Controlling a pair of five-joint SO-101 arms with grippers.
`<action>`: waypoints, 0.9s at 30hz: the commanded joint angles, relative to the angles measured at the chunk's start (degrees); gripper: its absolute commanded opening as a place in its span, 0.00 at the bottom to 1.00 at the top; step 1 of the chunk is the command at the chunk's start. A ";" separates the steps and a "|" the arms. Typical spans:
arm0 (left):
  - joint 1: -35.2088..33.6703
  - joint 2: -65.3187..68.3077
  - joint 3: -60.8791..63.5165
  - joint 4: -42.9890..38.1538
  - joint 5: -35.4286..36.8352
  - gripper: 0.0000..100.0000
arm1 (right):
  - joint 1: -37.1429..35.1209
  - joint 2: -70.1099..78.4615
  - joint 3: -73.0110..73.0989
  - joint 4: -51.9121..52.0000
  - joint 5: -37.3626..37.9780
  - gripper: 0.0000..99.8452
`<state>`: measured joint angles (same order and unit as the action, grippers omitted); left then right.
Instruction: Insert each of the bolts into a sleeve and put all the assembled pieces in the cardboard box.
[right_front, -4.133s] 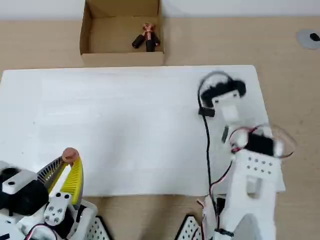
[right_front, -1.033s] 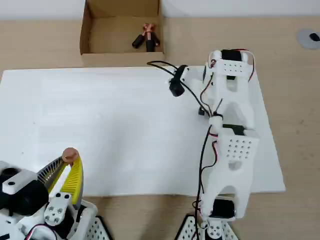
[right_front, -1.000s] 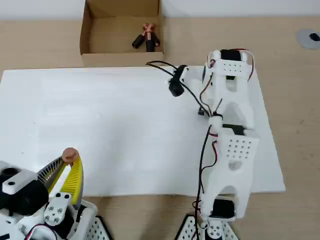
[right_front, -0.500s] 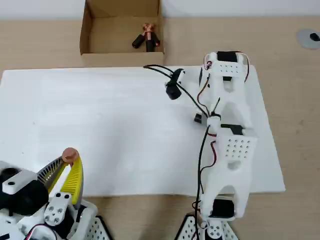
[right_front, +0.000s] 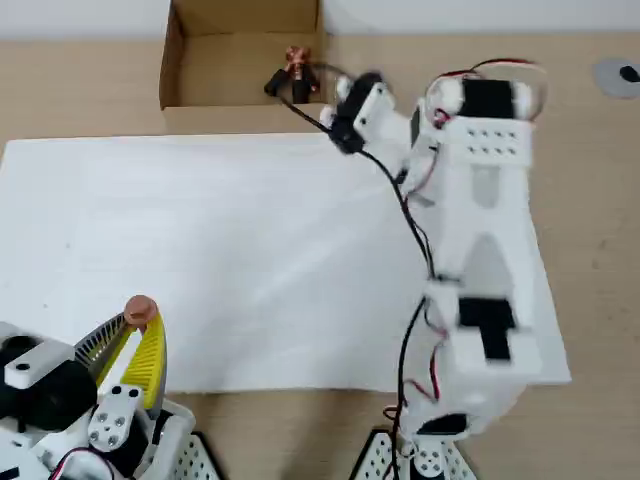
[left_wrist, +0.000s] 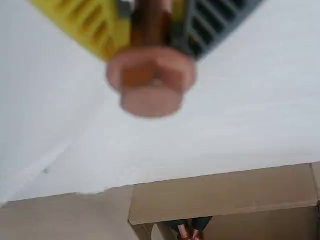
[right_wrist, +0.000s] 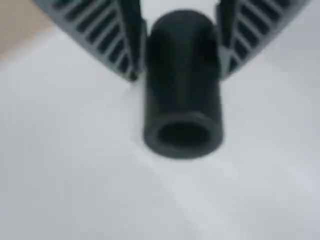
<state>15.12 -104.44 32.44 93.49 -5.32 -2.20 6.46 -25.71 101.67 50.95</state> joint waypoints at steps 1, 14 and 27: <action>-0.09 -0.40 -0.97 -0.09 0.35 0.01 | -0.66 -15.78 -0.04 0.79 -7.21 0.01; 0.00 -0.31 -0.88 -0.18 0.09 0.01 | -0.31 -52.09 17.19 0.70 -29.89 0.01; -0.09 -0.31 -1.49 0.18 0.09 0.01 | -0.75 -52.53 32.04 -4.40 -18.37 0.01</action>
<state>15.12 -104.44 32.44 93.49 -5.32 -3.08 -48.48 1.36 101.05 26.95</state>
